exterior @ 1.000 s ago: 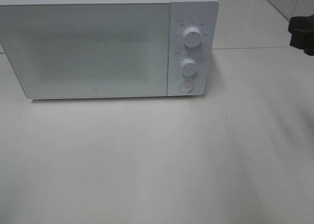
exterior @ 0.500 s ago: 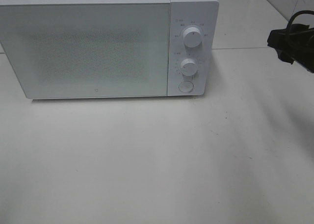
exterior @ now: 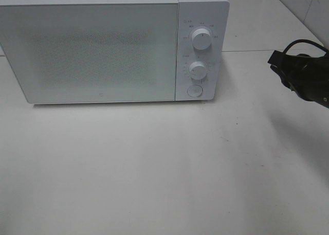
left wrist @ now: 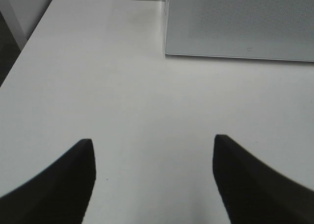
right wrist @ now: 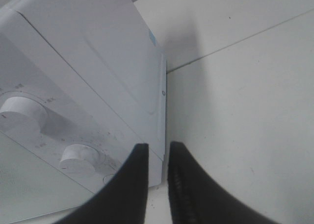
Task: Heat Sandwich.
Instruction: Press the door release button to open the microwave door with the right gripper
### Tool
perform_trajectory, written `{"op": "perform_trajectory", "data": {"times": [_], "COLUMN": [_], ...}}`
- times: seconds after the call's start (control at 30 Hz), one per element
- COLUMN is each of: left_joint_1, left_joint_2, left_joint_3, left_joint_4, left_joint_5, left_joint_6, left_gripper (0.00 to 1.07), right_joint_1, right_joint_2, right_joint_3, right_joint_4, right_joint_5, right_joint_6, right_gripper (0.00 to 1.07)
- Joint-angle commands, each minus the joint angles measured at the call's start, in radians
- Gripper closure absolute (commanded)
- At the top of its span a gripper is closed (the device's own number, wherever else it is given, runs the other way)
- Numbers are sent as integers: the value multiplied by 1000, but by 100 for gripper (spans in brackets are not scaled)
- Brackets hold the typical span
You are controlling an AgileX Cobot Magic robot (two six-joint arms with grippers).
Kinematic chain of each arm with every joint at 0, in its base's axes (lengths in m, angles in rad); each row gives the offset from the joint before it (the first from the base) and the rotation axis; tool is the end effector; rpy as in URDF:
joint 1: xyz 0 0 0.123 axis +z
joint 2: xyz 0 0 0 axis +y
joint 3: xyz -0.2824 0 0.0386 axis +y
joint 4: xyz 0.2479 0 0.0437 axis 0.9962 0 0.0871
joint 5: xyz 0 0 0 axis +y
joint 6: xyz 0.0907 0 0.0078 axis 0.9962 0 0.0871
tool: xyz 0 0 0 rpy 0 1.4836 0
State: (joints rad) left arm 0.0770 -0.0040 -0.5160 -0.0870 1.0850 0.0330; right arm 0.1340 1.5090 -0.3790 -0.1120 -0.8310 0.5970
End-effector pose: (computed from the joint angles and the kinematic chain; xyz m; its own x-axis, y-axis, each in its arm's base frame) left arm -0.0080 -0.0076 0.2798 -0.4570 -0.0430 -0.8884 -0.0121 0.9990 -0.0421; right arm 0.2517 0.0415 0.1822 -0.2894 0.4618 -0.8384 -0.0795 0.8613 0.5018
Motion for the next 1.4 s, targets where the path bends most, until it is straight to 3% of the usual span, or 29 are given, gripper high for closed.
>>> {"op": "perform_trajectory", "data": {"times": [0.03, 0.1, 0.37, 0.7, 1.4], "left_joint_1": [2, 2, 2, 2, 2], "left_joint_2": [-17, -17, -17, -17, -17], "left_joint_3": [1, 1, 1, 1, 1], "left_joint_4": [-3, -3, -3, -3, -3], "left_joint_5": [-16, -16, -16, -16, -16], "left_joint_6": [1, 1, 1, 1, 1], "left_gripper": [41, 41, 41, 41, 41], "right_joint_1": [-3, 17, 155, 256, 281], "right_joint_2": [49, 92, 208, 344, 488], "right_joint_3": [2, 2, 0, -21, -221], "right_joint_4": [-47, -63, 53, 143, 132], "right_joint_5": [-73, -130, -213, -277, -180], "right_joint_6": [73, 122, 130, 131, 177], "right_gripper": [101, 107, 107, 107, 107]}}
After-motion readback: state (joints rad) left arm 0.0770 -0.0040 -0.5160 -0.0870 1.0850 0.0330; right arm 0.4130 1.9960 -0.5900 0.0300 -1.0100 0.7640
